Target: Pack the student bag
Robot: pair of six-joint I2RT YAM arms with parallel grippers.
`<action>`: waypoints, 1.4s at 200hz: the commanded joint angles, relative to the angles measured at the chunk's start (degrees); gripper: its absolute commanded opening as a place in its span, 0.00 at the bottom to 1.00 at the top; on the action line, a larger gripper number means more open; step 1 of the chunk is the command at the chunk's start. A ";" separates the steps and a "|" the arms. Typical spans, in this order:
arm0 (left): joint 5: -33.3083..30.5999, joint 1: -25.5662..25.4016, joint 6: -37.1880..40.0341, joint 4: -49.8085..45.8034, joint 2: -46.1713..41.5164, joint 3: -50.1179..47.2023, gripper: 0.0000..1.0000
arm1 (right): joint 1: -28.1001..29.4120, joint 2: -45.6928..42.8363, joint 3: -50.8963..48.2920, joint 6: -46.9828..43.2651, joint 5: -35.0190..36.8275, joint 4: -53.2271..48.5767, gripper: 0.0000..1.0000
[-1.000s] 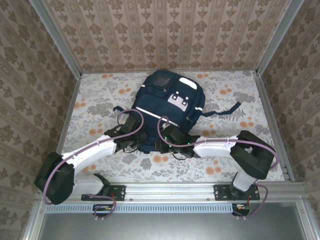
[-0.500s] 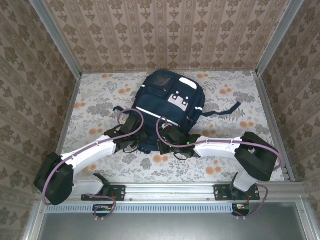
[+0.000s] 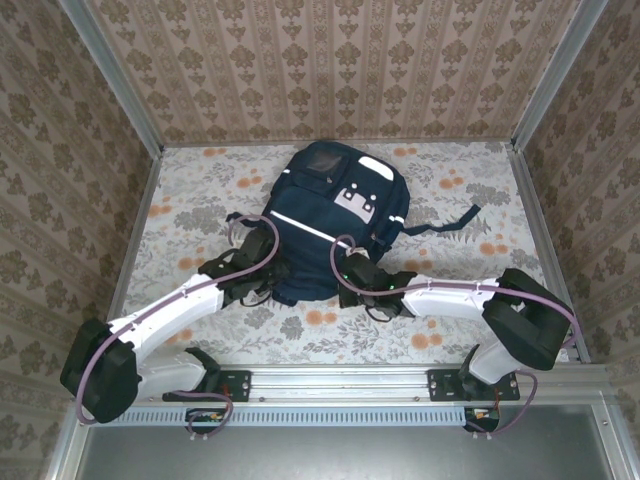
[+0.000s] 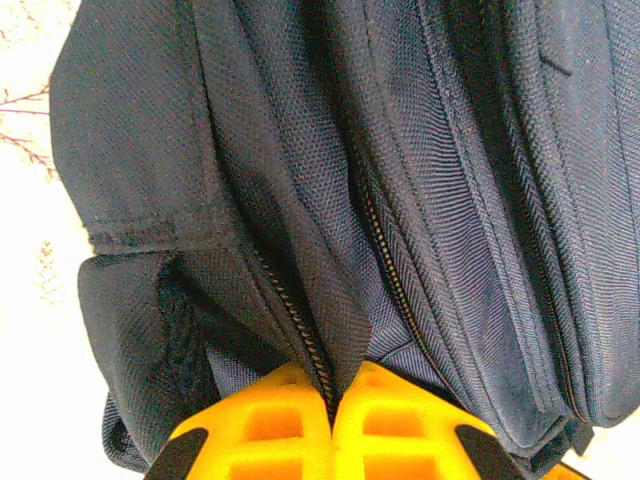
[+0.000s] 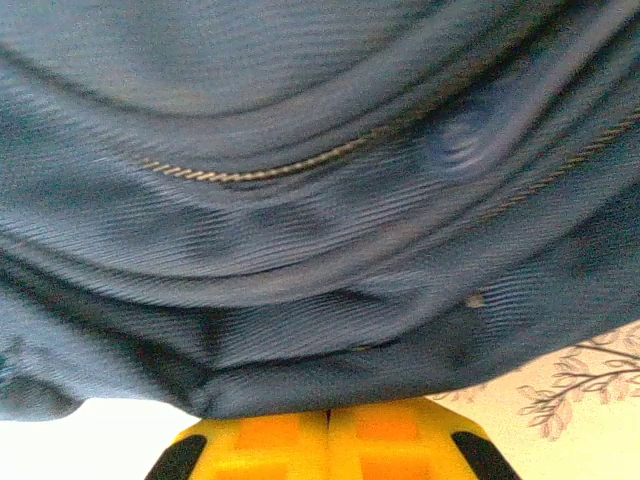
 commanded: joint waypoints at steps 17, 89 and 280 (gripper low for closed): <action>-3.93 1.58 2.57 -5.58 -4.00 1.04 0.00 | -6.07 -2.82 -2.69 -1.43 5.66 -3.71 0.00; 3.43 1.77 4.71 -0.76 -3.78 -1.05 0.00 | -15.34 -4.71 -0.96 -7.18 4.21 -5.00 0.26; 3.53 -11.90 46.27 -6.43 -11.89 10.78 1.00 | -16.88 -52.69 -9.01 -27.05 28.38 -4.97 1.00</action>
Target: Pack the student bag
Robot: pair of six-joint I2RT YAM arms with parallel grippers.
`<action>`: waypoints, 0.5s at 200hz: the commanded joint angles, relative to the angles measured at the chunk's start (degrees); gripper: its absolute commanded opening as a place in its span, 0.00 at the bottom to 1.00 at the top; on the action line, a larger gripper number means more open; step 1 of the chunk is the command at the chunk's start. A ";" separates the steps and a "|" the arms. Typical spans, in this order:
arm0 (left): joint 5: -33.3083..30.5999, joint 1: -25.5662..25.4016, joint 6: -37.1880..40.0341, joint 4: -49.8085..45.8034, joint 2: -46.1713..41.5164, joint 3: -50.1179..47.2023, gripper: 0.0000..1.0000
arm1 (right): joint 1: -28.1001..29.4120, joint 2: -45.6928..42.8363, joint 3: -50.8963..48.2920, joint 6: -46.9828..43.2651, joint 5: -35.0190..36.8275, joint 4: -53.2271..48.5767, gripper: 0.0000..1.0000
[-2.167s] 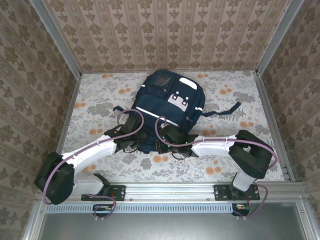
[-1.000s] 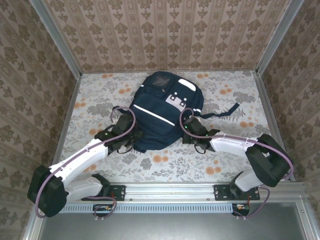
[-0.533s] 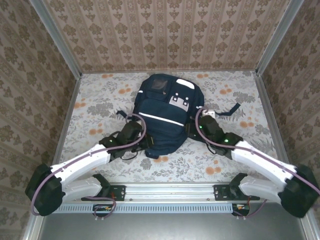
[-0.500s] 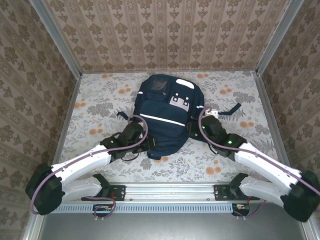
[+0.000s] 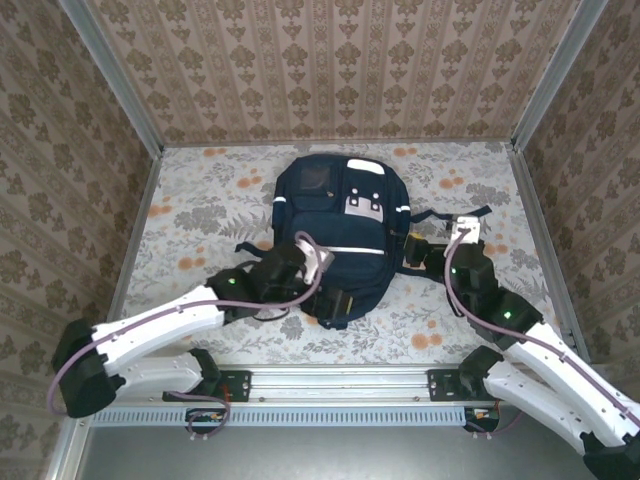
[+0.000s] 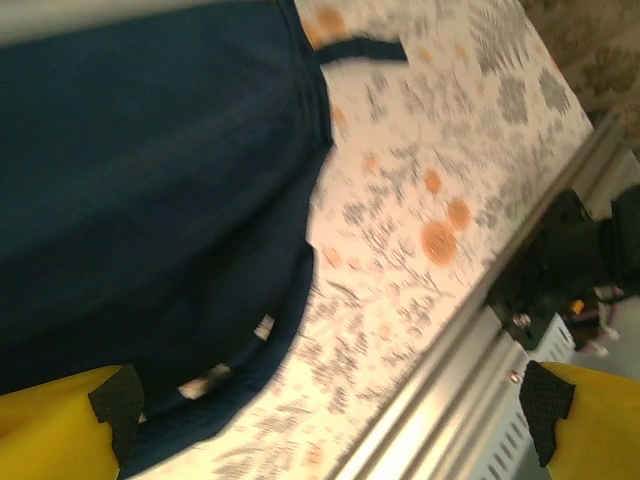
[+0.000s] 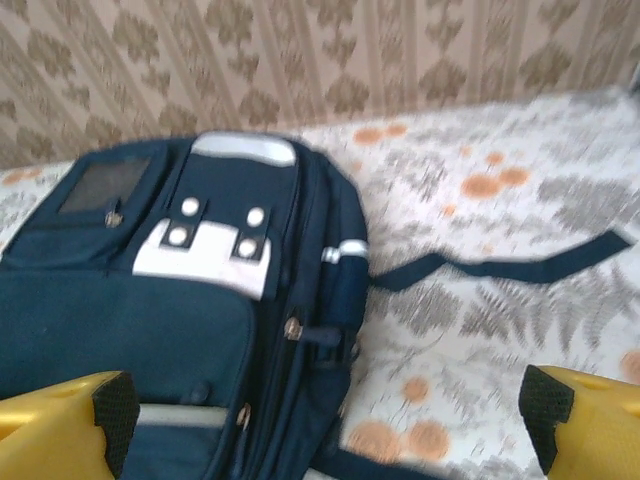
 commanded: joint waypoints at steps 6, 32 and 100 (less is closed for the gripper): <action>-17.08 7.00 10.23 -6.54 -8.39 3.76 1.00 | -1.79 -1.62 -5.63 -11.27 5.89 13.49 1.00; -42.33 13.66 22.65 7.73 -13.88 -5.27 1.00 | -6.71 0.14 -15.81 -26.50 -3.94 33.47 0.99; -21.75 51.87 25.54 35.73 -8.38 -25.75 1.00 | -29.45 16.75 -24.74 -21.95 -16.69 50.03 1.00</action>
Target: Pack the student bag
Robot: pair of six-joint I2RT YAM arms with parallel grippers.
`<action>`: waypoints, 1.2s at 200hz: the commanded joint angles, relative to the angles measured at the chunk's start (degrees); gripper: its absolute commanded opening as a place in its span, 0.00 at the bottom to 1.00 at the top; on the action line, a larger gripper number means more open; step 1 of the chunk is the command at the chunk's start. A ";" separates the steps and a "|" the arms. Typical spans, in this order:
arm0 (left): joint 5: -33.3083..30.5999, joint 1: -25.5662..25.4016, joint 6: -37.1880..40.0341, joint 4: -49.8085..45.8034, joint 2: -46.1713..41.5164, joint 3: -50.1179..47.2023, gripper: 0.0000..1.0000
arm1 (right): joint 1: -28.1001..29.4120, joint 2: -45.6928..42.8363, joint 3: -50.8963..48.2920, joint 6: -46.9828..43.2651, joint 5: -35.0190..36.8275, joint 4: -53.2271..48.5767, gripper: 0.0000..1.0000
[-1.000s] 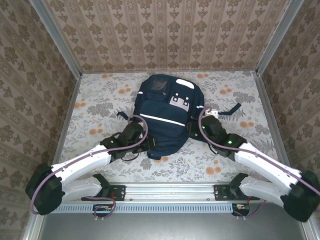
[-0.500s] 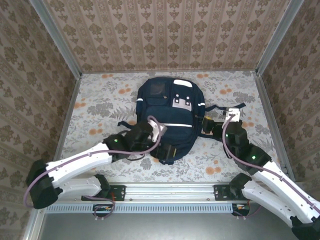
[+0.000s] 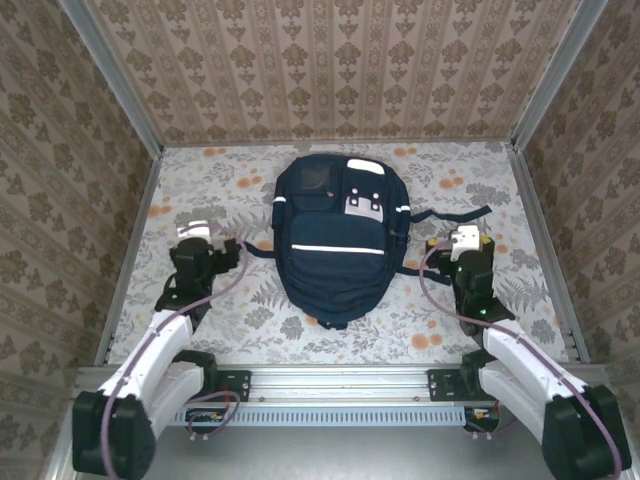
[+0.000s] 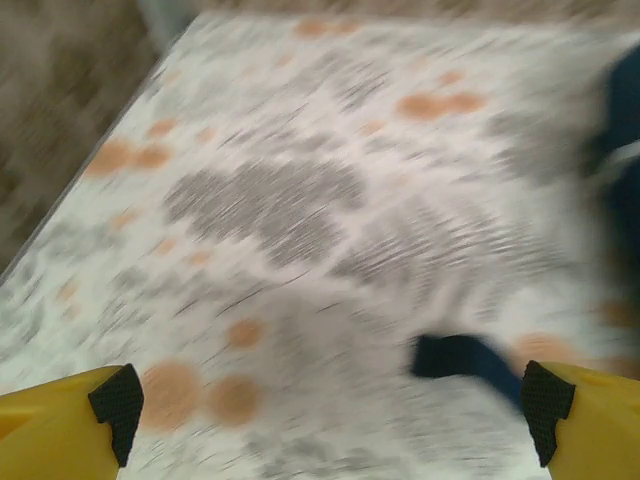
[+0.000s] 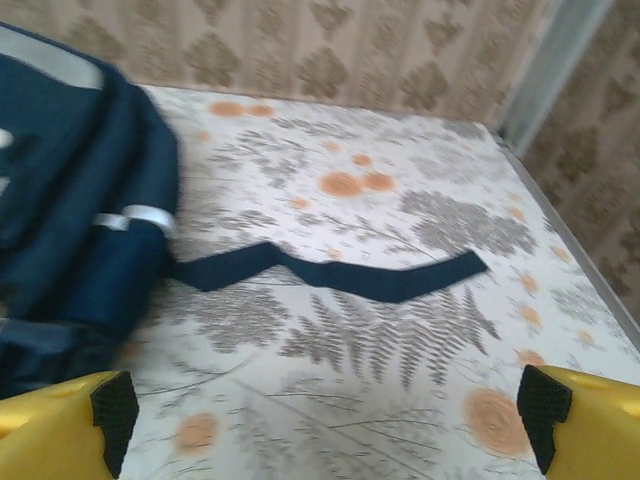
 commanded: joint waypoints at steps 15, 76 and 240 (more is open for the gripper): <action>4.03 3.80 5.69 12.28 7.09 0.19 1.00 | -7.28 9.11 -2.48 3.82 -6.20 15.06 1.00; 9.80 8.12 10.39 45.48 26.69 -3.80 1.00 | -12.25 22.35 -1.93 8.35 -13.69 32.48 1.00; 14.85 8.42 12.31 44.35 37.90 2.24 1.00 | -9.19 38.50 9.79 4.83 -17.66 26.65 1.00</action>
